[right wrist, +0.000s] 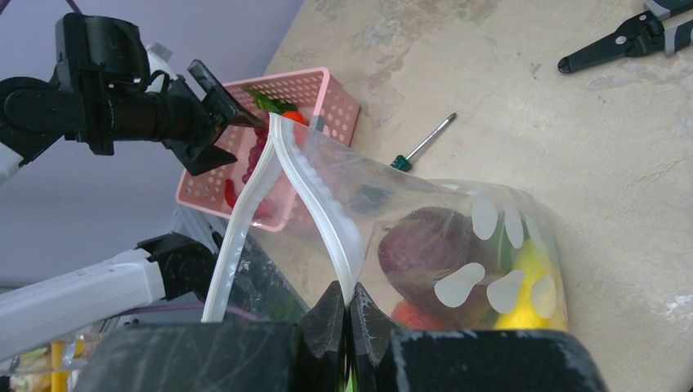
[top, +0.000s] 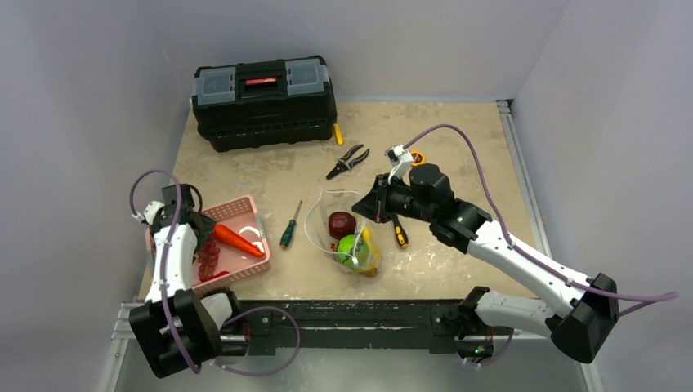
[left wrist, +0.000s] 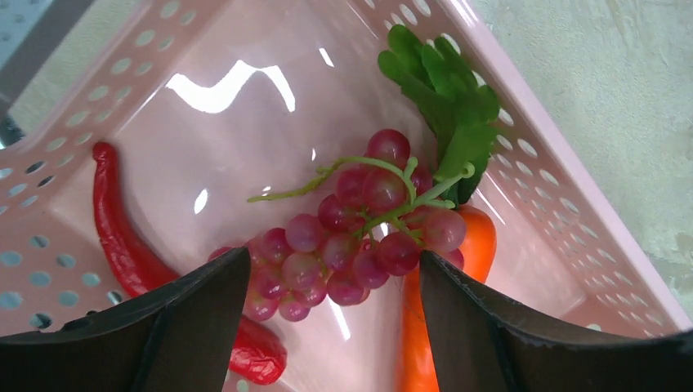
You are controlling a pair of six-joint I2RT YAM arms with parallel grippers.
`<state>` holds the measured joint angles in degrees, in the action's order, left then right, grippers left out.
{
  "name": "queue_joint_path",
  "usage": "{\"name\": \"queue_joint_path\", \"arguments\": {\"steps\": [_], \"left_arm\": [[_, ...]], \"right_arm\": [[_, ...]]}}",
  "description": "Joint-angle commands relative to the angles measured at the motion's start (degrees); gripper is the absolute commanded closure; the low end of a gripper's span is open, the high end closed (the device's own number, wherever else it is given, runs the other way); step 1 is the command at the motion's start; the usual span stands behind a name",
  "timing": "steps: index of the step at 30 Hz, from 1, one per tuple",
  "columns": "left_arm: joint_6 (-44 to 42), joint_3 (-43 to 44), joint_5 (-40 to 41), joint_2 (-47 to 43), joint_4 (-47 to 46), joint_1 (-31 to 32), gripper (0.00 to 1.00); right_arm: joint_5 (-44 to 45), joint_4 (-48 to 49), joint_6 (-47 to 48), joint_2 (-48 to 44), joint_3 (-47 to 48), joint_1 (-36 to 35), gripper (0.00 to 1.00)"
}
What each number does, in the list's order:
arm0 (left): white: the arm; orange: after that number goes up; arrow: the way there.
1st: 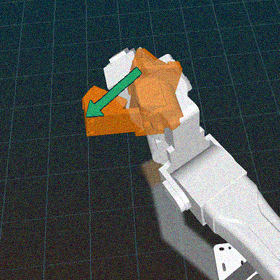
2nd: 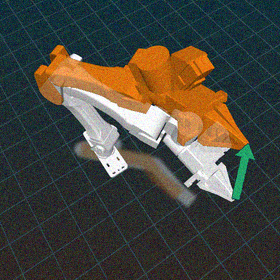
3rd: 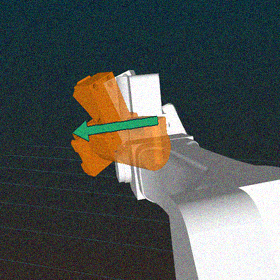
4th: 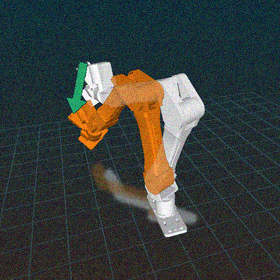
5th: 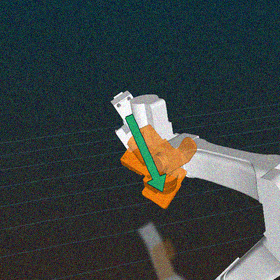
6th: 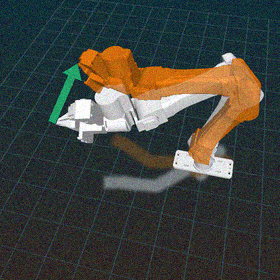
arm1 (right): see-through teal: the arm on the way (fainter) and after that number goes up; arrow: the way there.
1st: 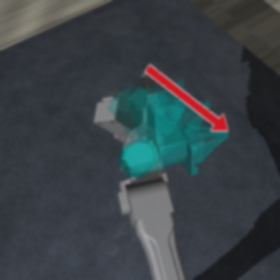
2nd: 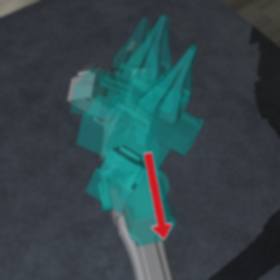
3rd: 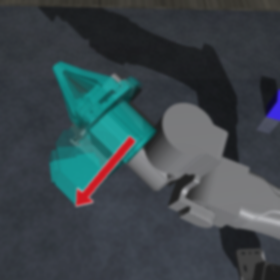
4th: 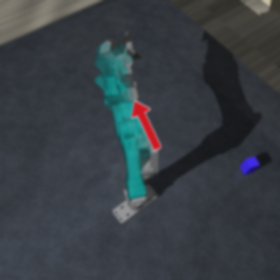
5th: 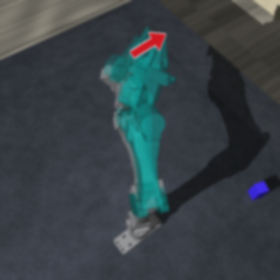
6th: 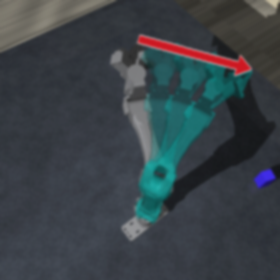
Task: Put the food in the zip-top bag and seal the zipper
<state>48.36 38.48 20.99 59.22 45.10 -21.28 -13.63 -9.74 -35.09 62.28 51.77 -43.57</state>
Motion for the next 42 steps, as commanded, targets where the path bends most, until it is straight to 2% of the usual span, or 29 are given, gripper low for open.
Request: {"name": "queue_joint_path", "arguments": {"steps": [1,4,8,11,16,20,22,35,42], "left_arm": [[-0.4,0.0,-4.2,4.2,-4.1,-0.9,0.25],[0.6,-0.3,-6.4,7.8,-4.1,-2.8,0.26],[1.8,-1.2,-12.1,12.5,-6.1,-6.9,0.37],[1.9,-1.8,-12.6,13.0,-7.1,-7.2,0.43],[0.9,-1.5,-8.8,8.4,-6.0,-7.2,0.69],[0.5,-1.2,-6.0,4.7,-5.1,-7.3,0.93],[0.5,-1.2,-5.5,3.4,-4.9,-7.2,0.99],[-0.1,3.3,-0.1,-7.5,1.5,-4.9,1.00],[0.0,16.3,-1.8,-15.5,7.6,-0.8,1.00]], "right_arm": [[-0.6,2.2,-0.6,-0.3,0.9,-0.1,1.00],[-0.8,2.3,-0.6,0.0,1.1,-0.1,1.00],[-1.0,2.9,-0.7,0.3,0.8,-0.1,1.00],[-1.2,3.1,-0.9,0.7,0.9,-0.1,1.00],[-1.3,3.3,-0.8,1.2,1.3,-0.1,1.00],[-1.3,3.3,-0.8,1.6,1.5,-0.1,1.00],[-1.4,3.2,-0.7,1.8,1.7,-0.1,1.00],[-1.9,2.0,0.5,3.6,3.2,-0.1,1.00],[-1.9,2.1,0.1,3.5,2.9,-0.1,1.00]]}}
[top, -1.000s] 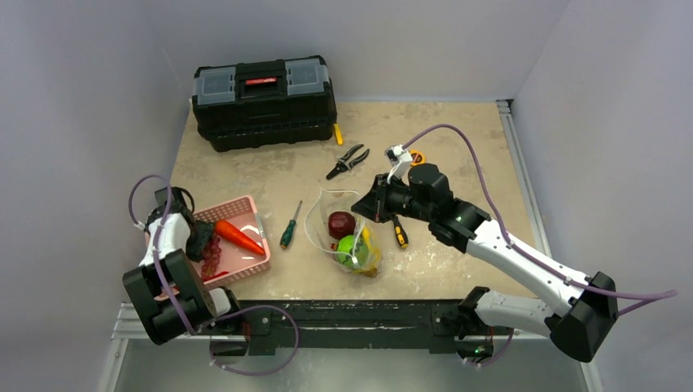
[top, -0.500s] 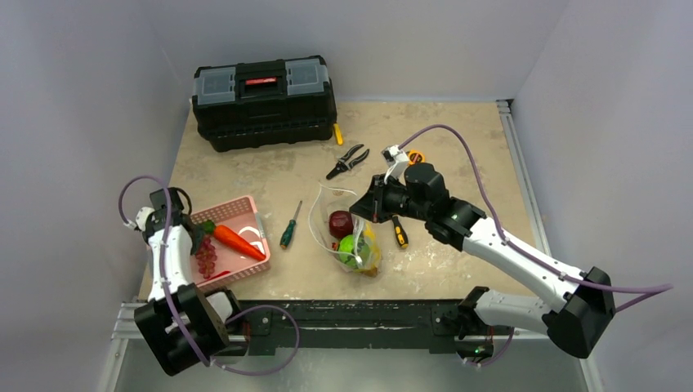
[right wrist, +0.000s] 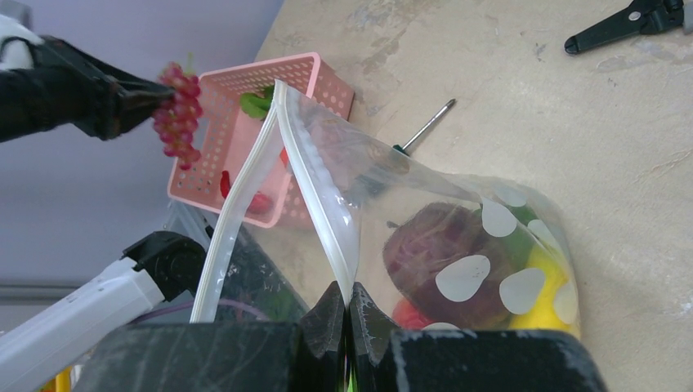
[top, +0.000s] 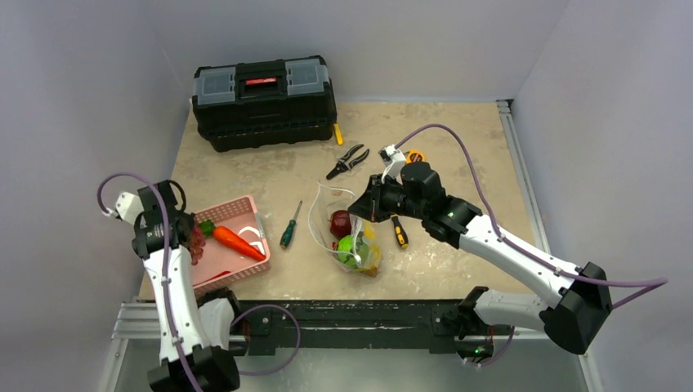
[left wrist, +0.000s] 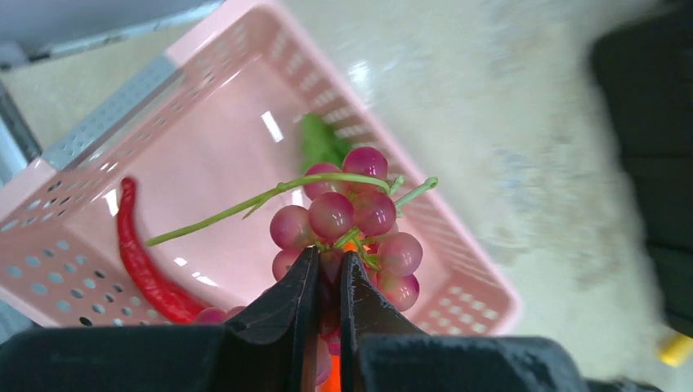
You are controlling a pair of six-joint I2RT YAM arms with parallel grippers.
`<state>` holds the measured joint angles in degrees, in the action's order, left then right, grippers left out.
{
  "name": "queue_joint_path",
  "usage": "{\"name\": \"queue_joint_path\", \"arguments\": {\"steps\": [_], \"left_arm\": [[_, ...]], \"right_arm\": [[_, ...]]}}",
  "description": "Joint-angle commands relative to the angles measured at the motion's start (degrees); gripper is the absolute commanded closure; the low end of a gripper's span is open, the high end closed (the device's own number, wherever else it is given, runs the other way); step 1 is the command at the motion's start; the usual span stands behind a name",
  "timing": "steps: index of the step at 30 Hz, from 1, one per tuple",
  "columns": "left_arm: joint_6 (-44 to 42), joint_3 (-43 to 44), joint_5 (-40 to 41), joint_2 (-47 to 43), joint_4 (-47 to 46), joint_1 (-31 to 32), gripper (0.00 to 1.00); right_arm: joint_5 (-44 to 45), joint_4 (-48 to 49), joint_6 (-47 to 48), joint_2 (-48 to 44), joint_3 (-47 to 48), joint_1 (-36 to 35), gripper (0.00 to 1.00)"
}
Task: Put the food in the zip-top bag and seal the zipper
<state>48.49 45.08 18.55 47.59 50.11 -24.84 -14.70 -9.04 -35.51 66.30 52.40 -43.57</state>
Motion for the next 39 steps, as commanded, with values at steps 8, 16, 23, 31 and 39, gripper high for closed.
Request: {"name": "queue_joint_path", "arguments": {"steps": [8,16,23,31,39], "left_arm": [[4.7,13.1,-25.4,-9.6,-7.5,8.1,1.00],[22.0,9.4,-50.6,-6.6,-22.0,23.9,1.00],[37.3,6.1,-45.0,-10.9,-25.0,36.2,1.00],[47.9,2.5,-34.5,-9.9,-35.1,48.5,1.00],[40.2,1.0,-26.6,-1.4,-57.9,59.8,1.00]], "right_arm": [[0.1,1.6,-0.2,-2.1,1.4,-0.1,1.00],[2.2,2.1,-0.4,-3.6,0.5,-0.1,1.00],[2.7,2.3,-1.2,-3.0,0.9,-0.1,1.00],[2.2,4.3,-3.2,-3.3,-0.4,-0.1,1.00],[2.8,3.1,-2.8,-3.9,0.7,-0.1,1.00]]}}
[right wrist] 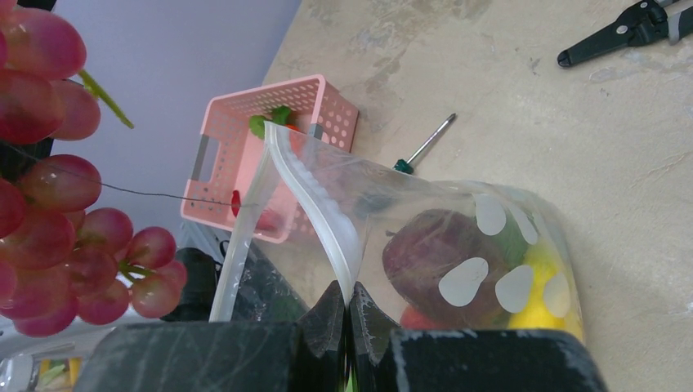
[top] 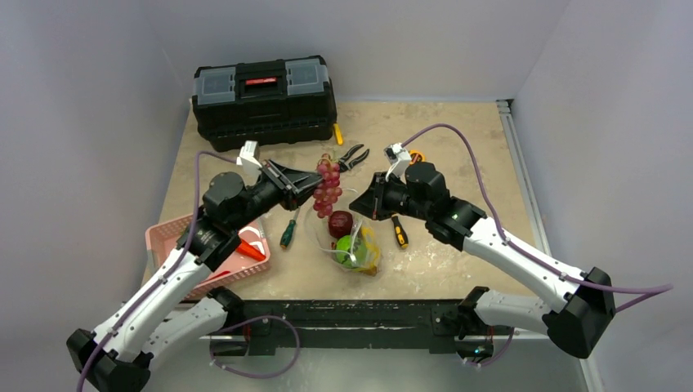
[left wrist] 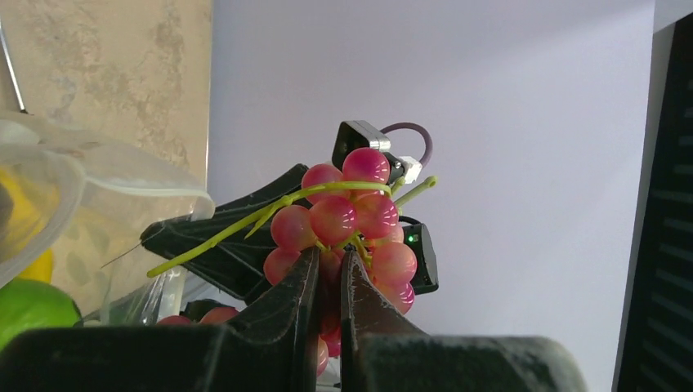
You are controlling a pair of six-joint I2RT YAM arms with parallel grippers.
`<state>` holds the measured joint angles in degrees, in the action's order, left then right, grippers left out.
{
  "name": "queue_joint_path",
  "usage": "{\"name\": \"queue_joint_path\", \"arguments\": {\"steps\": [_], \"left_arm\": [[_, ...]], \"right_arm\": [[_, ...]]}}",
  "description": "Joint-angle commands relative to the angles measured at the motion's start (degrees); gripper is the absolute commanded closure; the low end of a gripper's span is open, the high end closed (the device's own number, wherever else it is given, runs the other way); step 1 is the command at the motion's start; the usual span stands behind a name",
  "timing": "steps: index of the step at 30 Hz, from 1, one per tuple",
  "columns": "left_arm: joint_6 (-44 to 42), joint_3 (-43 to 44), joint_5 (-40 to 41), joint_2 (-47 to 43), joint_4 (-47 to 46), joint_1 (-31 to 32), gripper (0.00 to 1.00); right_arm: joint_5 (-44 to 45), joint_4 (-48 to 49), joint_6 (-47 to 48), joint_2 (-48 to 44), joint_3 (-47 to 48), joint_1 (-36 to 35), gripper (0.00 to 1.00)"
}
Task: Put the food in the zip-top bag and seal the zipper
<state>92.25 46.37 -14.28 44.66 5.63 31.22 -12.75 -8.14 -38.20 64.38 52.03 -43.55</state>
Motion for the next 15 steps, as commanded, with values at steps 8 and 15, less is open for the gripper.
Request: {"name": "queue_joint_path", "arguments": {"steps": [8,15], "left_arm": [[-8.0,-7.6,13.8,3.1,-22.2,10.8,1.00],[-10.5,-13.5,13.6,1.4,-22.3,13.4,1.00]], "right_arm": [[1.2,3.3,-0.8,-3.0,-0.2,-0.1,1.00],[0.5,5.6,-2.1,-3.6,-1.8,-0.1,1.00]]}}
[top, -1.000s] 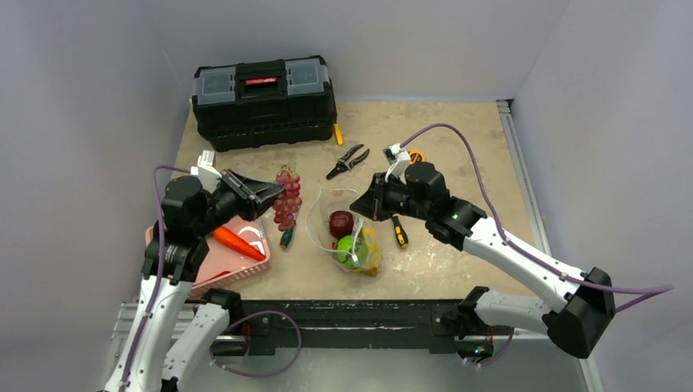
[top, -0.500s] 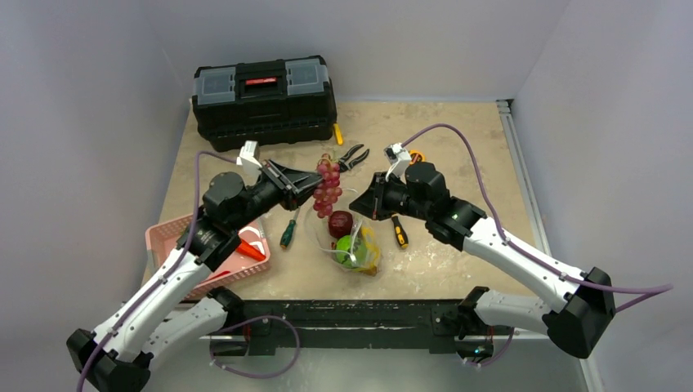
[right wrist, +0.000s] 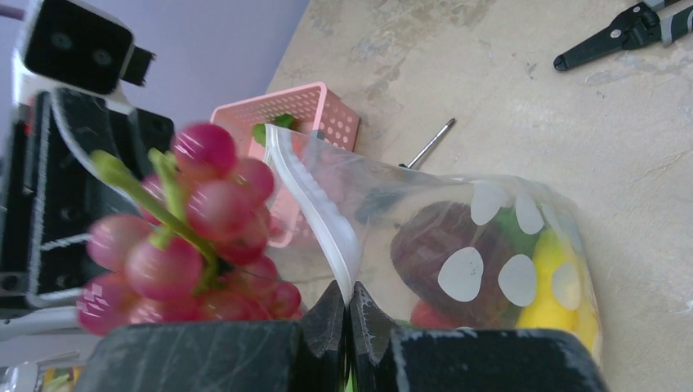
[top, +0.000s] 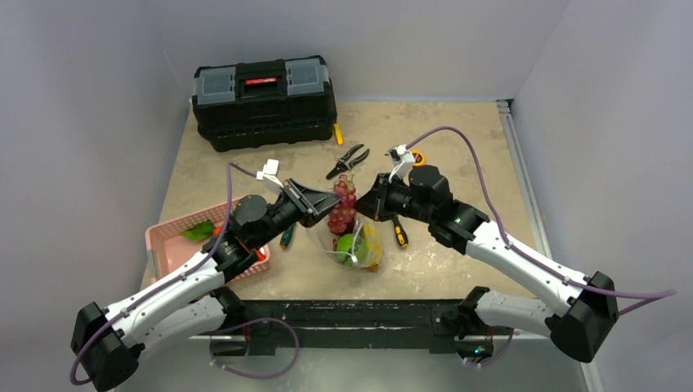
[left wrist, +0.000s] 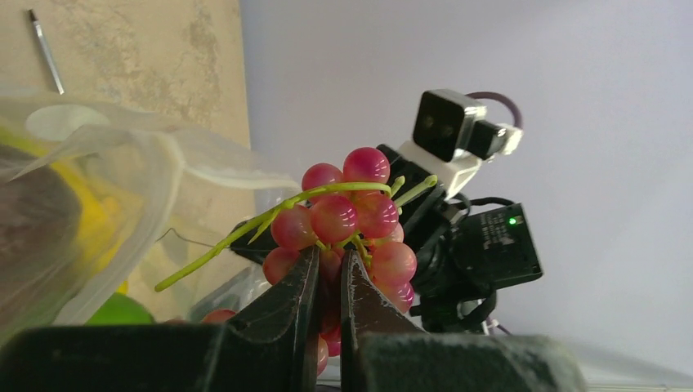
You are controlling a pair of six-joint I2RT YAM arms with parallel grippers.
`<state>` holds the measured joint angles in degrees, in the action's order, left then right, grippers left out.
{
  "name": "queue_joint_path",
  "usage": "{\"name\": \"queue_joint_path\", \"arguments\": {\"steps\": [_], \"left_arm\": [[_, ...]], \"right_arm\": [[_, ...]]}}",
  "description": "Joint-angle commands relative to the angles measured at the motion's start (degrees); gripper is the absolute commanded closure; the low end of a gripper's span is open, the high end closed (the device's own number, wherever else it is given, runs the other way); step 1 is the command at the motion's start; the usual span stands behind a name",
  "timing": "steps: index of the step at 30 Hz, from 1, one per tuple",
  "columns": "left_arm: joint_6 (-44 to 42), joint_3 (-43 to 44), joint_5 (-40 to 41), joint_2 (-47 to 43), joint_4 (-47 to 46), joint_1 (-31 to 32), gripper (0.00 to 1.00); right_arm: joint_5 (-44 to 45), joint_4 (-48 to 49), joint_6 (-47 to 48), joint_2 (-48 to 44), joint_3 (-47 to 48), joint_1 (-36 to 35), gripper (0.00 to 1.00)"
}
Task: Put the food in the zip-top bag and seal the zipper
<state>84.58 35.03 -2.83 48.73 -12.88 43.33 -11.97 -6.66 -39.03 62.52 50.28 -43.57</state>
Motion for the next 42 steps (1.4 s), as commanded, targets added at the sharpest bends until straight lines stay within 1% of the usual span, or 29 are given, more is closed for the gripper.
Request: {"name": "queue_joint_path", "arguments": {"steps": [1,4,5,9,13,16,18,19,20,21,22,23,24,25,28,34,36,38,42], "left_arm": [[-3.4,-2.5,2.5,-3.7,-2.0,1.4,1.00],[-6.4,-2.1,2.6,-6.0,3.0,1.6,1.00],[-7.0,-2.2,3.8,-6.4,3.9,1.7,1.00],[-5.2,-3.9,3.1,-6.6,5.3,1.8,0.99],[-5.4,-4.0,-0.8,-5.7,6.6,1.8,0.96],[-8.3,-2.0,-1.8,-5.1,11.4,1.8,0.92],[-11.2,-0.1,-1.8,-5.2,17.4,1.8,0.88],[-12.2,0.8,-1.4,-5.3,20.3,1.8,0.85],[-13.2,1.6,-1.1,-5.4,22.5,1.8,0.78],[-13.9,2.2,-0.7,-5.5,24.1,1.9,0.73],[-14.3,2.5,-0.5,-5.5,25.0,1.9,0.64],[-14.6,2.8,-0.4,-5.6,25.6,1.8,0.54],[-14.6,3.1,-0.2,-5.7,26.2,1.9,0.48],[-14.7,3.3,-0.2,-5.7,26.6,1.8,0.43],[-16.0,5.2,0.2,-5.7,28.7,1.8,0.34],[-24.3,11.1,-0.5,-6.9,33.0,1.8,0.34],[-28.6,14.3,0.3,-7.4,38.8,1.8,0.35],[-32.8,17.2,2.3,-7.8,45.2,1.8,0.39],[-36.0,19.5,8.4,-8.4,55.9,1.8,0.41]], "right_arm": [[-0.3,4.1,-1.2,-1.8,0.0,-0.1,1.00],[0.3,4.1,-1.0,-1.7,0.0,-0.1,1.00],[0.4,4.2,-1.0,-1.7,-0.1,-0.1,1.00],[0.3,4.5,-1.5,-1.2,0.2,-0.1,1.00],[0.3,5.7,-2.6,-1.5,0.4,-0.1,1.00],[0.8,5.4,-2.6,-1.2,1.2,-0.1,1.00],[1.0,5.4,-2.5,-1.3,1.2,-0.1,1.00],[1.2,5.4,-2.7,-1.4,1.0,-0.1,1.00],[1.3,5.5,-2.8,-1.6,0.8,-0.1,1.00],[1.3,5.6,-2.9,-1.6,0.5,-0.1,1.00],[1.2,5.8,-3.0,-1.6,0.2,-0.1,1.00],[0.9,6.0,-3.0,-1.5,0.2,-0.1,1.00],[0.6,6.1,-3.0,-1.3,0.2,-0.1,1.00],[0.3,6.2,-3.0,-1.1,0.2,-0.1,1.00],[-0.2,6.3,-2.9,-0.7,0.5,-0.1,1.00],[0.1,6.0,-2.8,-1.0,0.5,-0.1,1.00],[0.2,5.9,-2.7,-1.1,0.5,-0.1,1.00],[0.1,5.9,-2.7,-1.1,0.4,-0.1,1.00],[-0.2,6.1,-2.7,-0.8,0.4,-0.1,1.00]]}}
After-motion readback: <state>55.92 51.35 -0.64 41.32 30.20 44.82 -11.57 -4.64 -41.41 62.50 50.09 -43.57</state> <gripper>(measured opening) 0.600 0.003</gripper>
